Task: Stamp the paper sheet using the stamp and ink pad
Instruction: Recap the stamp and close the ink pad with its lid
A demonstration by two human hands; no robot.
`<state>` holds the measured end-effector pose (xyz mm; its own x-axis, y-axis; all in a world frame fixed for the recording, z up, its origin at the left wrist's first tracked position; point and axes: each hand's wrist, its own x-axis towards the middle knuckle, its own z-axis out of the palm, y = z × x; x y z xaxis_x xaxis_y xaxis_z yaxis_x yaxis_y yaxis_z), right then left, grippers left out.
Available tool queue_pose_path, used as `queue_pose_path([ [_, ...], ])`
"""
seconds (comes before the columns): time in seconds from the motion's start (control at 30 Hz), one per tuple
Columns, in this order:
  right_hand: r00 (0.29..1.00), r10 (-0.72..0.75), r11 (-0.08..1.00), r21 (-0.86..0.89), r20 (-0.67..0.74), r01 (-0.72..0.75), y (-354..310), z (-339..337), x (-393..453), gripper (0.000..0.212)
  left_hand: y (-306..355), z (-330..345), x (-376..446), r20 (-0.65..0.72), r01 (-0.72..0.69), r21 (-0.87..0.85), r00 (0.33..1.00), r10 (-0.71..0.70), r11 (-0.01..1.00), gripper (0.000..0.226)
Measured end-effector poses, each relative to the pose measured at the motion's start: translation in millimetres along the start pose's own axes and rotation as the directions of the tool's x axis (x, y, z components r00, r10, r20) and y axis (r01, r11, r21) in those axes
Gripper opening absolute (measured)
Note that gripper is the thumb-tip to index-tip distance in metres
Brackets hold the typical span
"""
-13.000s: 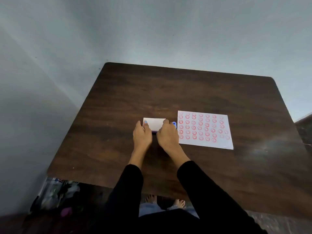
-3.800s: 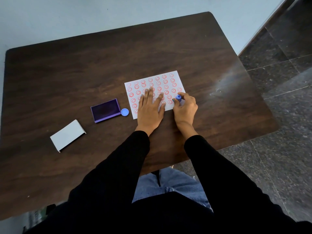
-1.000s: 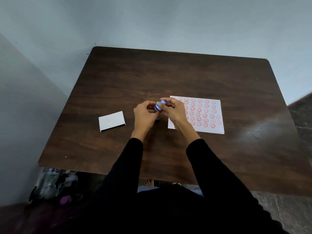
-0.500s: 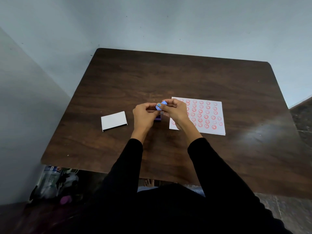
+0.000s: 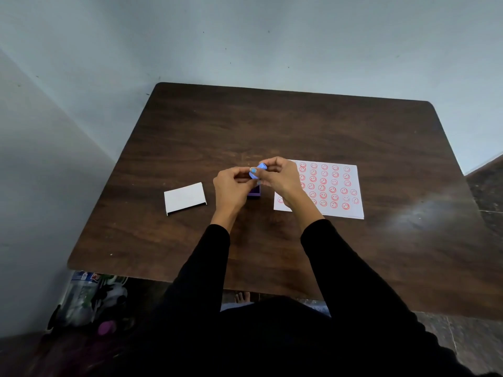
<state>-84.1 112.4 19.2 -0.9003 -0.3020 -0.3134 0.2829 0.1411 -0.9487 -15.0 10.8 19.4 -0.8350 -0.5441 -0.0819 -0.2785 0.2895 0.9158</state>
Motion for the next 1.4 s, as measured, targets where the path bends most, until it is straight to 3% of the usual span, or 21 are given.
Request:
queue_pose_path([
  [0.13,0.974,-0.181,0.942,-0.307,-0.133,0.133,7.2,-0.5,3.9,0.017,-2.2,-2.8,7.8,-0.014,0.067,0.012,0.998,-0.067,0.998,0.051],
  [0.37,0.966,-0.255,0.762,-0.624,-0.042,0.174,26.1,-1.1,6.2,0.019,-17.6,-10.8,13.4,-0.084,0.130,0.058,0.989,-0.125,0.990,0.046],
  [0.5,0.967,-0.247,0.718,-0.681,-0.058,0.143,30.2,0.6,7.6,0.020,-20.3,-12.0,15.0,-0.087,0.155,0.054,0.985,-0.150,0.986,0.047],
  [0.73,0.975,-0.206,0.757,-0.645,-0.087,0.102,34.9,2.1,6.4,0.028,-23.3,-16.8,15.3,-0.108,0.177,0.026,0.979,-0.174,0.984,0.047],
  [0.83,0.947,-0.306,0.730,-0.663,-0.097,0.168,29.4,7.0,2.9,0.040,-24.7,-25.4,13.6,-0.175,0.164,0.002,0.971,-0.161,0.987,0.043],
  [0.93,0.878,-0.463,0.716,-0.635,-0.120,0.291,19.9,25.8,-0.6,0.039,-27.7,-38.0,8.1,-0.343,0.131,-0.055,0.929,-0.141,0.990,0.042],
  [1.03,0.870,-0.493,0.645,-0.668,0.006,0.370,18.2,57.0,-4.2,0.034,-37.7,-52.8,2.2,-0.493,0.164,-0.071,0.852,-0.177,0.984,0.052],
  [1.2,0.885,-0.309,0.455,-0.763,0.349,0.459,41.2,108.5,-21.8,0.048,-65.2,-77.4,-7.1,-0.543,0.321,-0.080,0.780,-0.311,0.944,0.066],
  [1.4,0.883,-0.234,0.375,-0.800,0.408,0.469,53.8,128.3,-35.9,0.056,-83.2,-80.3,-23.8,-0.480,0.382,-0.084,0.794,-0.373,0.920,0.071],
])
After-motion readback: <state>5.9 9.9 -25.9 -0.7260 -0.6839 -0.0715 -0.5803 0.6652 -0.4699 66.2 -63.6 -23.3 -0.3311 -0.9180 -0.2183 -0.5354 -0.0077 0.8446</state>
